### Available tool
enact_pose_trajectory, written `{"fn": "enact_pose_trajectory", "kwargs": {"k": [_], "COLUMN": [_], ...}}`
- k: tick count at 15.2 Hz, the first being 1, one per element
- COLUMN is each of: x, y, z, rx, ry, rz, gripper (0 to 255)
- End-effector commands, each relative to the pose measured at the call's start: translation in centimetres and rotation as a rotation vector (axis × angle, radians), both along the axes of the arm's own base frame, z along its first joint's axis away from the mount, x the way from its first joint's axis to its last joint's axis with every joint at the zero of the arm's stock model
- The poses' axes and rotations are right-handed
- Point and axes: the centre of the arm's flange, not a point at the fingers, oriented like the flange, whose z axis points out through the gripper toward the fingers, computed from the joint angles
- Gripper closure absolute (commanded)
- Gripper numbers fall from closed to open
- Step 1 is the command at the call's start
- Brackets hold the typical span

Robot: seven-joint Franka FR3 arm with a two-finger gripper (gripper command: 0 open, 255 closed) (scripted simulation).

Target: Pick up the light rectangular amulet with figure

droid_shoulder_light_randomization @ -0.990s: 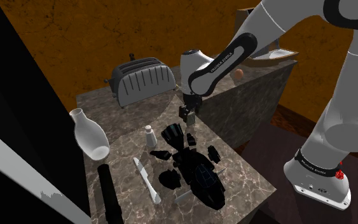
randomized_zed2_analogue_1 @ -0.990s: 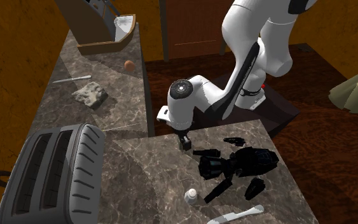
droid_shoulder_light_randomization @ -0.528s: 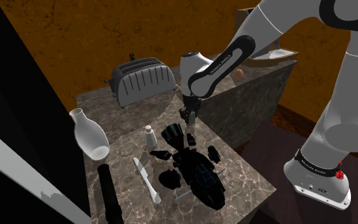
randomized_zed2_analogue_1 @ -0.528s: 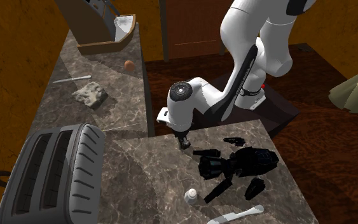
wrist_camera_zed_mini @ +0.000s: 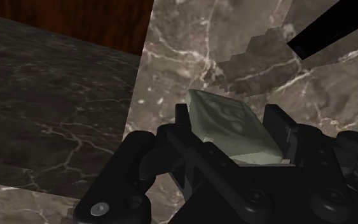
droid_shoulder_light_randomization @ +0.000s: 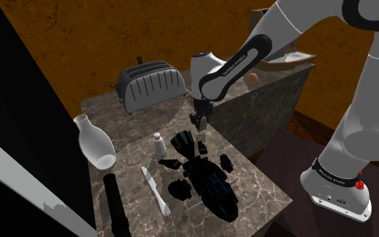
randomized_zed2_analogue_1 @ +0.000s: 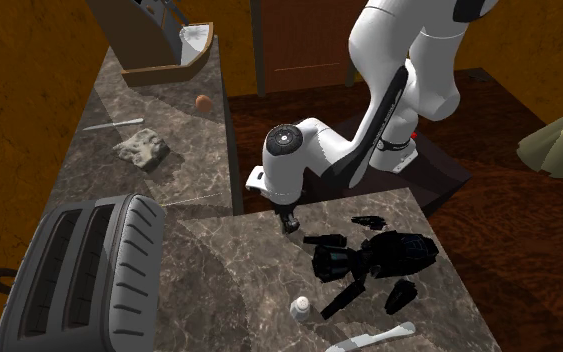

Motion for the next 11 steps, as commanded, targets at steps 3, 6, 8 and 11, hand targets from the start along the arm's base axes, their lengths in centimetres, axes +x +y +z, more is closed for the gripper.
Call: {"fn": "enact_pose_trajectory", "kwargs": {"k": [3, 6, 8, 11], "x": [0.0, 0.0, 0.0, 0.0], "y": [-0.1, -0.1, -0.1, -0.1], "z": [2.0, 3.6, 4.7, 6.2], "rx": [0.0, 0.0, 0.0, 0.0], "ry": [0.0, 0.0, 0.0, 0.0], "rz": [0.0, 0.0, 0.0, 0.0], "gripper": [255, 255, 255, 255]}}
